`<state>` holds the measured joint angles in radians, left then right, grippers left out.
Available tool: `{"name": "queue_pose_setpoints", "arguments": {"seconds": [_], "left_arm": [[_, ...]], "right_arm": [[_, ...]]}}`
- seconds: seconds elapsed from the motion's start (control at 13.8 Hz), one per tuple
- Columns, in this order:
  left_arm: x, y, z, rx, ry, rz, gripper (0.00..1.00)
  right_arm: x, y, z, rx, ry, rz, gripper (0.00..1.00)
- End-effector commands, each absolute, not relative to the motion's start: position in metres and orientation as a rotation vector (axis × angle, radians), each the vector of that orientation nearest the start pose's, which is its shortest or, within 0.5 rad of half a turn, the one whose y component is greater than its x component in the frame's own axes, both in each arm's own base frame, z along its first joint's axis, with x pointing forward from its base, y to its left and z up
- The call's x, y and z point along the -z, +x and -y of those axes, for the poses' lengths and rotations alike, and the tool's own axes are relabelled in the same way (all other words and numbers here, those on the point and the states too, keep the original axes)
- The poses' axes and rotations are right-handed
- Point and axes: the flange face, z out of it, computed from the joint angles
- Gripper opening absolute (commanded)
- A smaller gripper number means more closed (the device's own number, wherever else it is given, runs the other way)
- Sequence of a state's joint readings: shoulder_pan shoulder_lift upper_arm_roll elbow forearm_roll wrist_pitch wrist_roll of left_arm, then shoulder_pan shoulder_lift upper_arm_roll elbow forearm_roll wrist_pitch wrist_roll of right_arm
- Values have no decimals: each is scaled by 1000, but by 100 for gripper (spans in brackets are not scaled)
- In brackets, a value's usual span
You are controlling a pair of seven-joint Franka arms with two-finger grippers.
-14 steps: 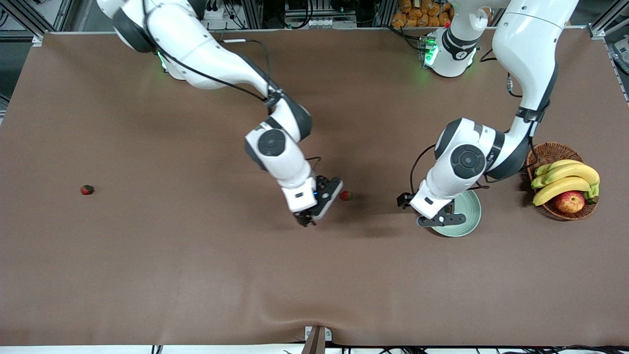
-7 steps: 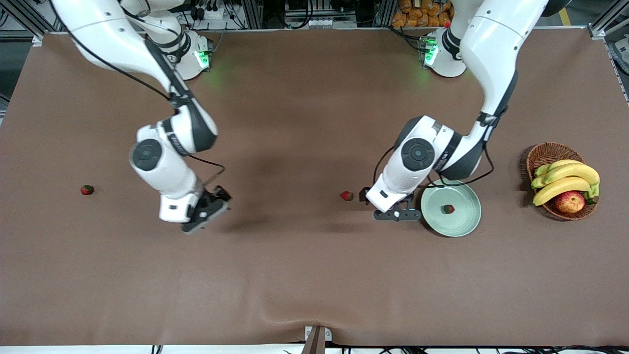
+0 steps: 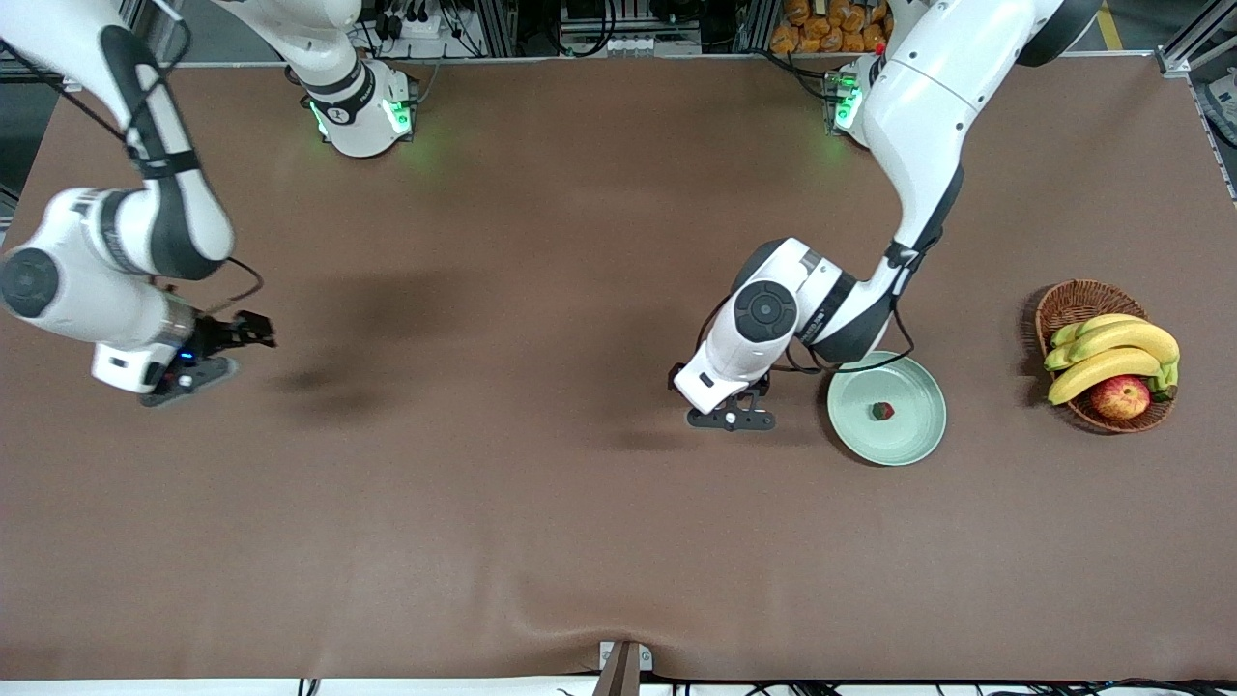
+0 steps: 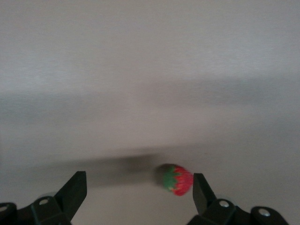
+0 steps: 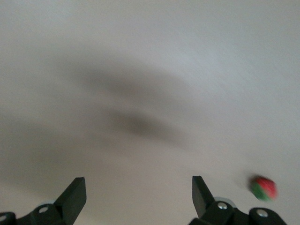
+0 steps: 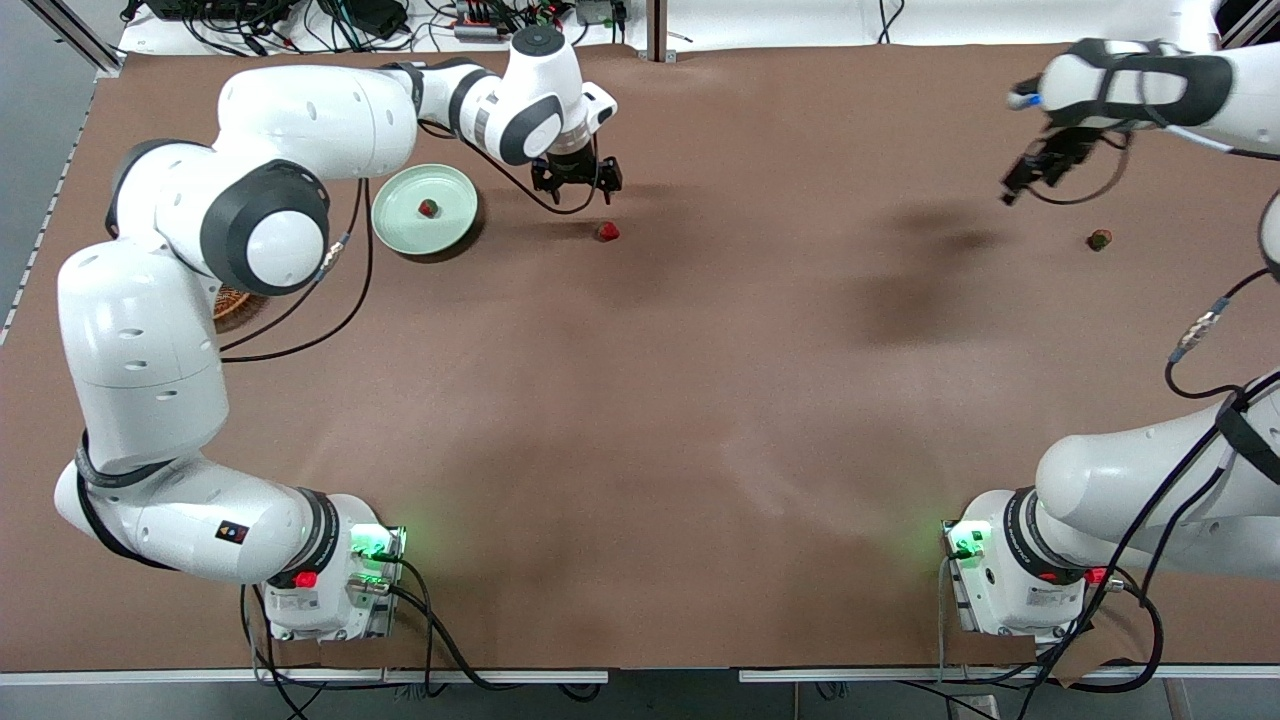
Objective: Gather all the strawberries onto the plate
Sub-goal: 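Grasp the mid-table strawberry with the left gripper while the right gripper reaches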
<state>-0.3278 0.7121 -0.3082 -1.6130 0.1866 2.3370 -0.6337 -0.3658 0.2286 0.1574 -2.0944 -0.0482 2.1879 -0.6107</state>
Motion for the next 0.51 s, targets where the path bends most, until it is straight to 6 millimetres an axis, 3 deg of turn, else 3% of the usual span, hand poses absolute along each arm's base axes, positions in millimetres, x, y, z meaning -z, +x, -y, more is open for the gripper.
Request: {"name": "queue_pose_setpoints", "arguments": {"seconds": [0.0, 0.14, 0.43], "left_arm": [[-216, 582, 403, 57, -3238, -82, 100], [-208, 579, 408, 66, -3244, -97, 100], [-194, 569, 420, 58, -3249, -126, 92]], "right_arm": [[-293, 515, 195, -196, -2983, 621, 100], [-273, 502, 229, -219, -2980, 536, 100], [-240, 511, 282, -219, -3003, 483, 100]]}}
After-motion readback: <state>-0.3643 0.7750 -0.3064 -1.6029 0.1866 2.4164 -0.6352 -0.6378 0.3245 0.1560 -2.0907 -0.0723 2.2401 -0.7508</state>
